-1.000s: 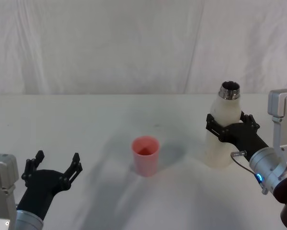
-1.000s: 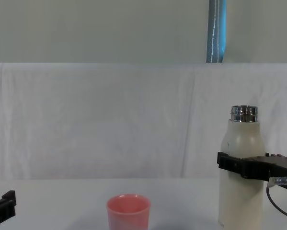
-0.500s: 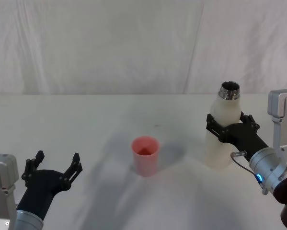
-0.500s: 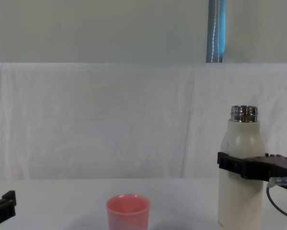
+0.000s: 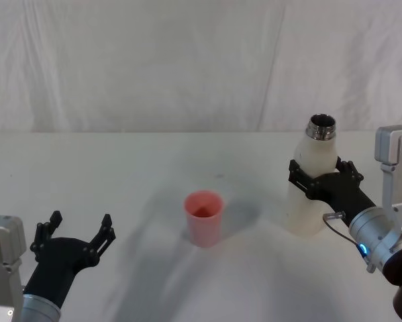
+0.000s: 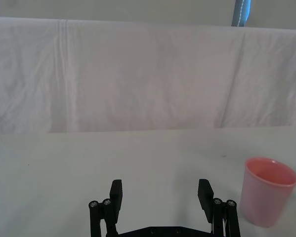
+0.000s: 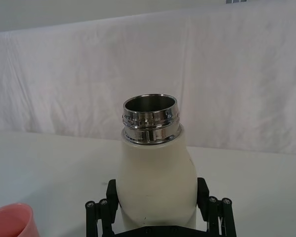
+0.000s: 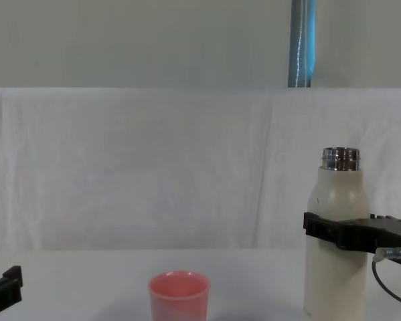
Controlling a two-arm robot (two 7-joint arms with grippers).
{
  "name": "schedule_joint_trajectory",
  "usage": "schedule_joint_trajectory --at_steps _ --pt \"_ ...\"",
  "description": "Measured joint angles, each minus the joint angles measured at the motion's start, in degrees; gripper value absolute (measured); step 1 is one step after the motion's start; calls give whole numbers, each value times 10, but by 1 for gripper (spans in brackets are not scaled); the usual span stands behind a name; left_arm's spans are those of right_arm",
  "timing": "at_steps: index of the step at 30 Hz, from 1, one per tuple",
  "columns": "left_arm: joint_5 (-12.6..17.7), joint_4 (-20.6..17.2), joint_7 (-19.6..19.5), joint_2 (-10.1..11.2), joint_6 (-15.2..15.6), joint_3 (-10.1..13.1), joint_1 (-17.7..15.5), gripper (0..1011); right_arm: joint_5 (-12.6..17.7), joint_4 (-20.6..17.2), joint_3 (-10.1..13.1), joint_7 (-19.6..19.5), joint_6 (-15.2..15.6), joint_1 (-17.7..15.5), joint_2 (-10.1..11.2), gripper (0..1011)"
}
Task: Grasp the thermos with one hand and pour water into the cup lid.
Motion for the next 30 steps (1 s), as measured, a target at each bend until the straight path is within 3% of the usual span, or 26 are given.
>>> schedule_joint_trajectory --at_steps 15,30 --pt "0 0 0 0 0 0 0 1001 -2 -4 -2 0 0 0 1 961" --pt "0 0 0 0 0 0 0 1001 -65 -64 -27 11 -13 6 47 961"
